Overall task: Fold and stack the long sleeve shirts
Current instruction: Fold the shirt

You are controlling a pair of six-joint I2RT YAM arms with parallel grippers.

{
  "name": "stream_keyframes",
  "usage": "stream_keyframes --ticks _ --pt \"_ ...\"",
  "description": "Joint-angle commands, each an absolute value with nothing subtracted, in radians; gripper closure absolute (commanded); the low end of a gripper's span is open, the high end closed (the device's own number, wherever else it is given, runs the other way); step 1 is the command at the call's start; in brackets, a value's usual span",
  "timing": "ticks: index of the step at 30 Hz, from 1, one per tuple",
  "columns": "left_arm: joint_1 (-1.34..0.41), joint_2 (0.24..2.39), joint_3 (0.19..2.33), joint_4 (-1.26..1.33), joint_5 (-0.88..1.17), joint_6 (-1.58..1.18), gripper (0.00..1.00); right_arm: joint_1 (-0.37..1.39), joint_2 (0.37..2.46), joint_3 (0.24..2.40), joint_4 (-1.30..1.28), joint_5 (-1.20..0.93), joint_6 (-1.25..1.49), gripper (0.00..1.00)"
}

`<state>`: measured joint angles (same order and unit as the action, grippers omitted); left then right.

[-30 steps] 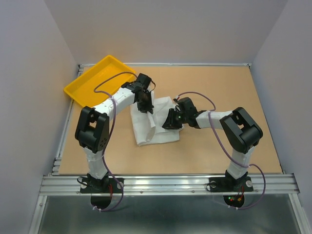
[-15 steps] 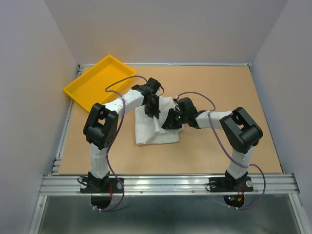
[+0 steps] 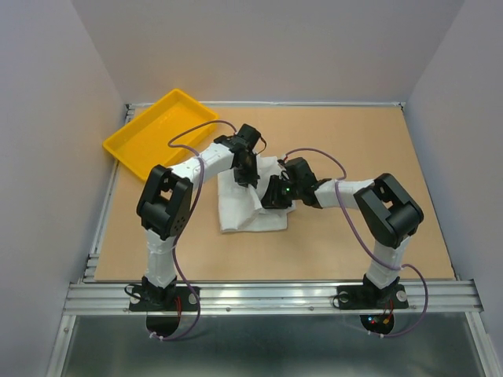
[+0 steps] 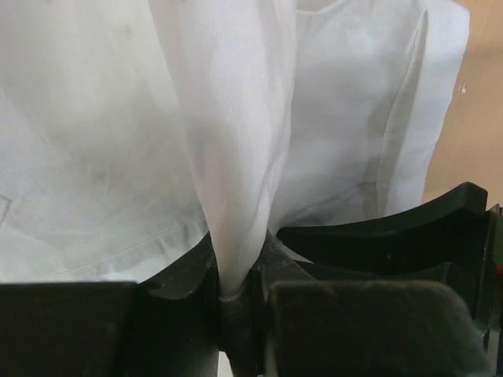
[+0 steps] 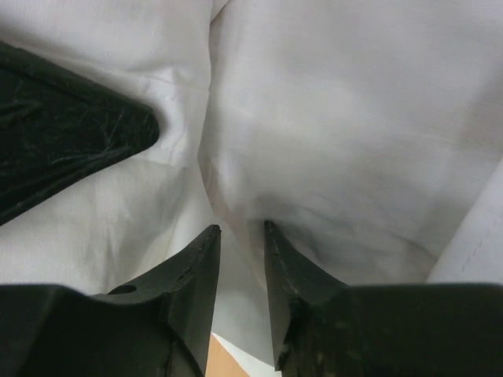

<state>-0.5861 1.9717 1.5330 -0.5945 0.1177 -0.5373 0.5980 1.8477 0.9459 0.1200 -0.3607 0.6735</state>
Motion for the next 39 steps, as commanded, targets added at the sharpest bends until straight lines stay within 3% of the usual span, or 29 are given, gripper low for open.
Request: stream_keyframes --ticks 1,7,9,11,14,15,18,20,31,39 --pt "-0.575 1.985 1.582 -0.568 0.086 -0.561 0.91 0.615 1.818 0.900 0.081 -0.313 0.653 0.63" --pt "-0.575 1.953 1.554 -0.537 0.115 -0.554 0.64 0.615 1.703 0.903 0.051 -0.230 0.647 0.42" --pt "-0.575 1.939 1.552 -0.537 0.121 -0.546 0.63 0.615 1.665 0.905 0.029 -0.189 0.638 0.41" --pt "-0.575 1.911 1.545 -0.534 0.132 -0.532 0.56 0.612 1.600 0.902 0.003 -0.113 0.624 0.39" --pt "-0.575 1.867 1.523 -0.520 0.140 -0.519 0.35 0.606 1.510 0.884 -0.047 -0.003 0.606 0.37" --pt "-0.575 1.856 1.520 -0.519 0.141 -0.515 0.35 0.603 1.490 0.877 -0.054 0.027 0.606 0.37" --pt "-0.574 1.809 1.506 -0.512 0.182 -0.497 0.16 0.575 1.428 0.865 -0.072 0.063 0.601 0.37" --pt "-0.575 1.784 1.480 -0.489 0.222 -0.485 0.11 0.566 1.414 0.883 -0.081 0.045 0.592 0.37" --pt "-0.525 1.568 1.278 -0.364 0.181 -0.449 0.13 0.566 1.577 1.058 -0.086 -0.207 0.653 0.34" --pt "-0.405 1.433 1.109 -0.310 0.176 -0.451 0.14 0.566 1.756 1.238 -0.083 -0.173 0.689 0.32"
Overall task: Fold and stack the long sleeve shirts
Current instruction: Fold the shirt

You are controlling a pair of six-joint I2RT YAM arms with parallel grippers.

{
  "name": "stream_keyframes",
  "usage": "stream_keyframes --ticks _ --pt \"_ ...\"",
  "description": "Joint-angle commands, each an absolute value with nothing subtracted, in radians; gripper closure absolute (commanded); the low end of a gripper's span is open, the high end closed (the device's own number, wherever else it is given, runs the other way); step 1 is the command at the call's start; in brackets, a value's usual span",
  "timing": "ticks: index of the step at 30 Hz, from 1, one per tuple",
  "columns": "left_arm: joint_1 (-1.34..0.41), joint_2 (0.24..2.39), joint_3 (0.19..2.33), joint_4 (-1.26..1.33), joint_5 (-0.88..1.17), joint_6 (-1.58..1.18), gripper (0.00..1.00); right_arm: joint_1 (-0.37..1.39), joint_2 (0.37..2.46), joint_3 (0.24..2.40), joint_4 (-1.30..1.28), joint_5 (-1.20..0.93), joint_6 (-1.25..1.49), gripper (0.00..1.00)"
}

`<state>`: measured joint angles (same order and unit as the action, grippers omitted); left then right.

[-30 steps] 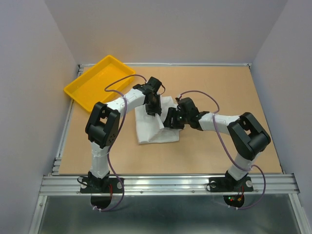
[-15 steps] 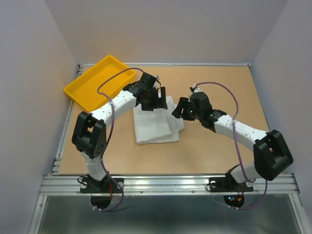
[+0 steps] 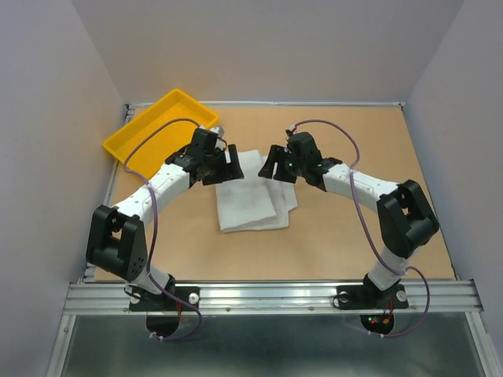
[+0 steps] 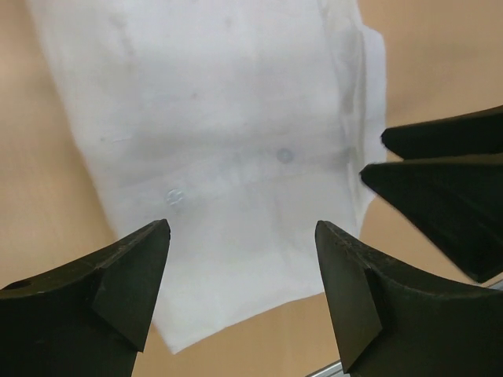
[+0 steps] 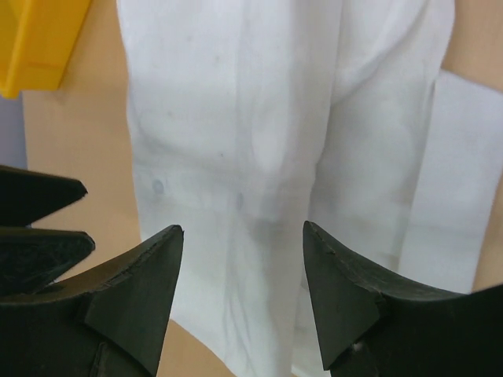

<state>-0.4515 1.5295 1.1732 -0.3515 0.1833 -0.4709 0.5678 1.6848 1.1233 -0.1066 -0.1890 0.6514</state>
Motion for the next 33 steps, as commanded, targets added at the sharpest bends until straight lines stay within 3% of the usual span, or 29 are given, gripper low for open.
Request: stream_keyframes --ticks 1,9,12,16,17,20,33 --pt "-0.396 1.422 1.098 -0.308 0.176 -0.449 0.14 0.566 1.773 1.250 -0.081 -0.166 0.696 0.32" --pt "-0.328 1.339 0.997 -0.307 0.163 -0.449 0.15 0.566 1.919 1.380 -0.083 -0.086 0.719 0.33" --pt "-0.308 1.315 0.971 -0.305 0.161 -0.448 0.15 0.566 1.968 1.413 -0.083 -0.100 0.716 0.40" --pt "-0.290 1.289 0.943 -0.304 0.155 -0.445 0.16 0.566 1.980 1.425 -0.081 -0.123 0.716 0.65" --pt "-0.287 1.287 0.940 -0.302 0.156 -0.446 0.16 0.566 1.971 1.417 -0.080 -0.121 0.718 0.79" --pt "-0.281 1.284 0.931 -0.301 0.158 -0.445 0.17 0.566 1.912 1.390 -0.080 -0.112 0.719 0.98" --pt "-0.278 1.362 0.951 -0.261 0.186 -0.446 0.22 0.565 1.712 1.111 -0.072 -0.022 0.770 0.99"
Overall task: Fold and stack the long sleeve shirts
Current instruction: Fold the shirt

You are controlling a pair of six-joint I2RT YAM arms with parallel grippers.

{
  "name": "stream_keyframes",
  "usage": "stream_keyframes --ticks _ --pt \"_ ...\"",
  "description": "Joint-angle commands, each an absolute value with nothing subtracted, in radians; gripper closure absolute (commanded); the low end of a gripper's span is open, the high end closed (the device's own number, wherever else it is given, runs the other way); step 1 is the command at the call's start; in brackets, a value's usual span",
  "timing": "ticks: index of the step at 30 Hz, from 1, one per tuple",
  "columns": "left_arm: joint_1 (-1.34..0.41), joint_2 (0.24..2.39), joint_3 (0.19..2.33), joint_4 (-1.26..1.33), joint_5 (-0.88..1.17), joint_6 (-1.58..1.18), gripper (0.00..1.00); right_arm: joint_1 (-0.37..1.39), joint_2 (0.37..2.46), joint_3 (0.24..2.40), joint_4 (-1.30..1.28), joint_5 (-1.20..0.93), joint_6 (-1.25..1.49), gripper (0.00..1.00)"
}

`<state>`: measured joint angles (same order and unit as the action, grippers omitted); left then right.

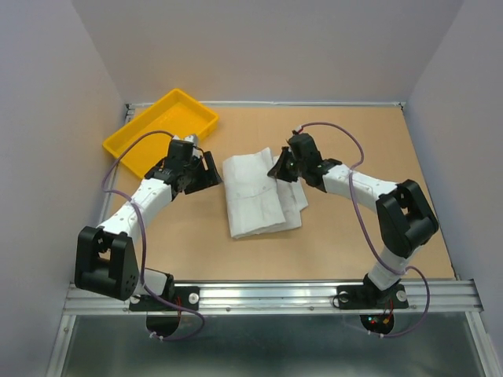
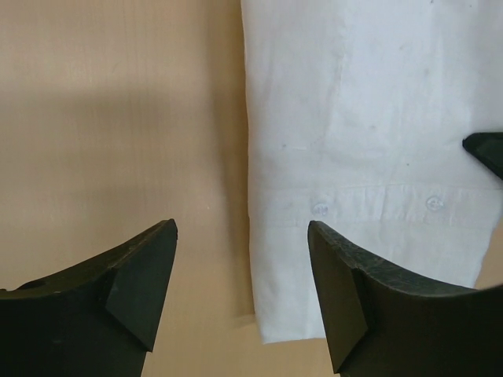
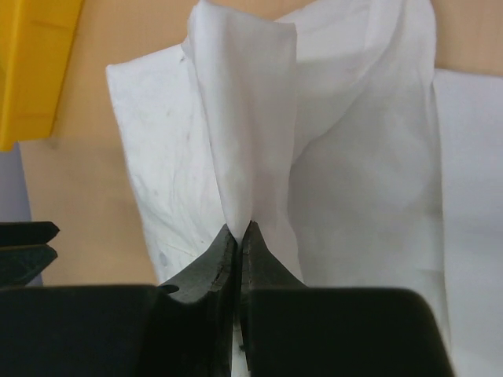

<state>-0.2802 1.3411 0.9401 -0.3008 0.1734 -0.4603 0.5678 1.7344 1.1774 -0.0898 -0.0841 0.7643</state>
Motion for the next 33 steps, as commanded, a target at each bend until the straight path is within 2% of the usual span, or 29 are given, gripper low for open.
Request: stream_keyframes --ticks 1,6,18,23,33 --pt "-0.278 1.370 0.953 -0.256 0.190 -0.448 0.23 0.563 1.716 1.105 -0.071 -0.020 0.762 0.99" --pt "-0.278 1.426 0.966 -0.218 0.215 -0.457 0.28 0.542 1.788 1.074 -0.035 -0.057 0.710 0.99" --pt "-0.259 1.657 1.192 -0.143 0.259 -0.511 0.28 0.520 1.809 1.083 -0.031 -0.094 0.618 0.99" --pt "-0.259 1.736 1.187 -0.104 0.284 -0.525 0.28 0.502 1.801 1.066 -0.014 -0.107 0.621 0.99" --pt "-0.261 1.835 1.196 -0.057 0.310 -0.534 0.30 0.411 1.781 0.927 0.222 -0.325 0.693 0.99"
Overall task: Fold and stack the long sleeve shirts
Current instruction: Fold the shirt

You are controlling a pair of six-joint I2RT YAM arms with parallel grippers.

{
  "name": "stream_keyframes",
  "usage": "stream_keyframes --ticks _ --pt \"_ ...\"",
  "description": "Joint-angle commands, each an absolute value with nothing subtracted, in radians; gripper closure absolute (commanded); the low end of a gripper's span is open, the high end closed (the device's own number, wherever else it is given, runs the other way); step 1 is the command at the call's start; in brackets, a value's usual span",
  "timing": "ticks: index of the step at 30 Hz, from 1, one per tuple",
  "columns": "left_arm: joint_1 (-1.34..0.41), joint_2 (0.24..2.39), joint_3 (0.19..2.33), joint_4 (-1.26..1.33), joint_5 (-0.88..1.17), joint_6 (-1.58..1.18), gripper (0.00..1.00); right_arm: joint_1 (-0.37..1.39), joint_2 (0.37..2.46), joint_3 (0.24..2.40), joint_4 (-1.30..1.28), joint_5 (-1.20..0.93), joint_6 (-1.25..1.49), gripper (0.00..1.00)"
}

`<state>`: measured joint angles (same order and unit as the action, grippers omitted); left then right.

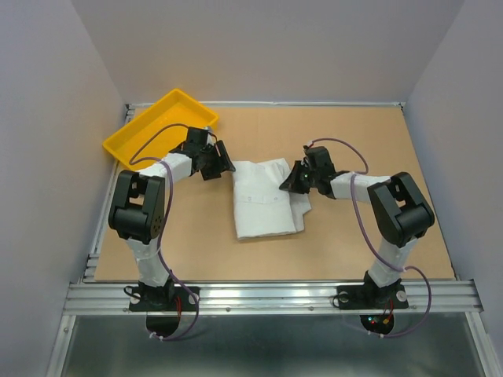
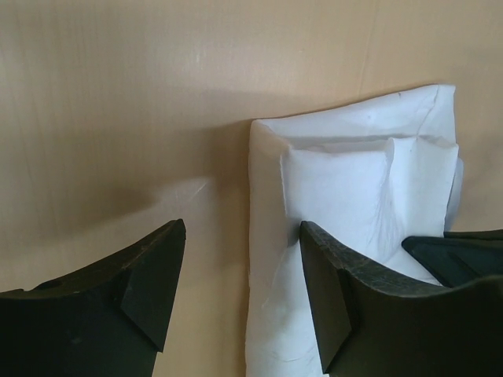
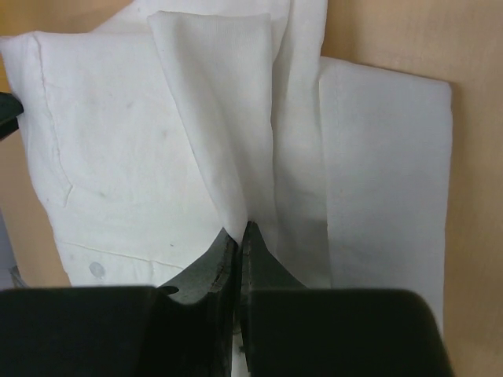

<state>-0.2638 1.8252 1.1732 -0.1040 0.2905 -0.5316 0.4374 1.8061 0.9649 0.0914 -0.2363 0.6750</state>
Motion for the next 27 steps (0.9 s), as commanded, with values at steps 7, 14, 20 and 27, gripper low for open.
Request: stream_keyframes --ticks 7,14,20,27 --pt "-0.273 1.871 1.197 -0.045 0.316 -0.540 0.31 0.384 1.790 0.888 0.305 -0.390 0.729 1.00" --pt "-0.278 1.893 1.184 -0.035 0.295 -0.552 0.33 0.383 1.740 0.917 0.275 -0.396 0.670 1.00" --pt "-0.278 1.875 1.175 -0.032 0.284 -0.564 0.33 0.383 1.706 0.962 0.195 -0.333 0.606 0.99" --pt "-0.278 1.799 1.149 -0.028 0.250 -0.555 0.24 0.379 1.727 0.985 0.161 -0.305 0.569 0.99"
